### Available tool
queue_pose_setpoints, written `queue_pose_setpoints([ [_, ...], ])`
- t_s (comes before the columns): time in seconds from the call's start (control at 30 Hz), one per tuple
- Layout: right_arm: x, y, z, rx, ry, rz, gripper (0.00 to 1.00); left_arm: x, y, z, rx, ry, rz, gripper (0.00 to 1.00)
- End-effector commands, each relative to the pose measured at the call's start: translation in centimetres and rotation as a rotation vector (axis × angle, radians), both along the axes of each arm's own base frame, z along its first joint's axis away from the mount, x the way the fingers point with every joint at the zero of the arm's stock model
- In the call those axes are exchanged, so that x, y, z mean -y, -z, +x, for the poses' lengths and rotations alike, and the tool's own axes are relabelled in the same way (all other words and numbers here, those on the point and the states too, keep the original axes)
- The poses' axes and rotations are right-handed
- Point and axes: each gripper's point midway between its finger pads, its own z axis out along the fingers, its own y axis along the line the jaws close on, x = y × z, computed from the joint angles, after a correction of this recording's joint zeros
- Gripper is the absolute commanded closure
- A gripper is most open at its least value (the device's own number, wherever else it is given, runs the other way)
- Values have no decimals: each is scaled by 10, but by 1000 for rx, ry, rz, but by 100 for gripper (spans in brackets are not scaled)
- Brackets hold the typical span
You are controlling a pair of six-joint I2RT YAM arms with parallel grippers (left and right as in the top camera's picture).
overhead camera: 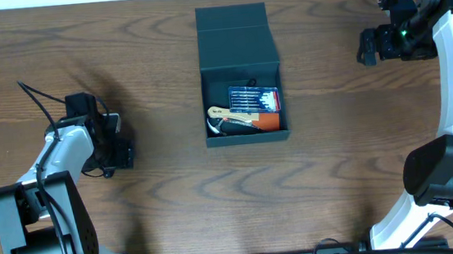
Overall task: Pack container
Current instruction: 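Lower the left gripper and close it on the screwdriver handle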
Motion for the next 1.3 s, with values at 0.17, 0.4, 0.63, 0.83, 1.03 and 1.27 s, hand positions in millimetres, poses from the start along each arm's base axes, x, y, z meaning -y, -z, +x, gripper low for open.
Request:
queue_pose_setpoints([
  [0.17,0,5,-1,-12,-11,11,1,-4,3,-1,-17,1,9,46],
  [0.4,0,5,-1,-14,-11,11,1,-4,3,-1,-17,0,9,54],
  [0.63,0,5,-3,-20,-11,12,1,-4,3,-1,-16,0,9,78],
  [0.83,0,5,-2,-20,-11,12,1,-4,3,-1,-17,0,9,85],
  [1.03,0,5,-2,-20,-11,12,1,-4,3,-1,-16,0,9,89],
  [1.27,0,5,-2,-20,-11,12,1,-4,3,0,-15,-40,6,94],
])
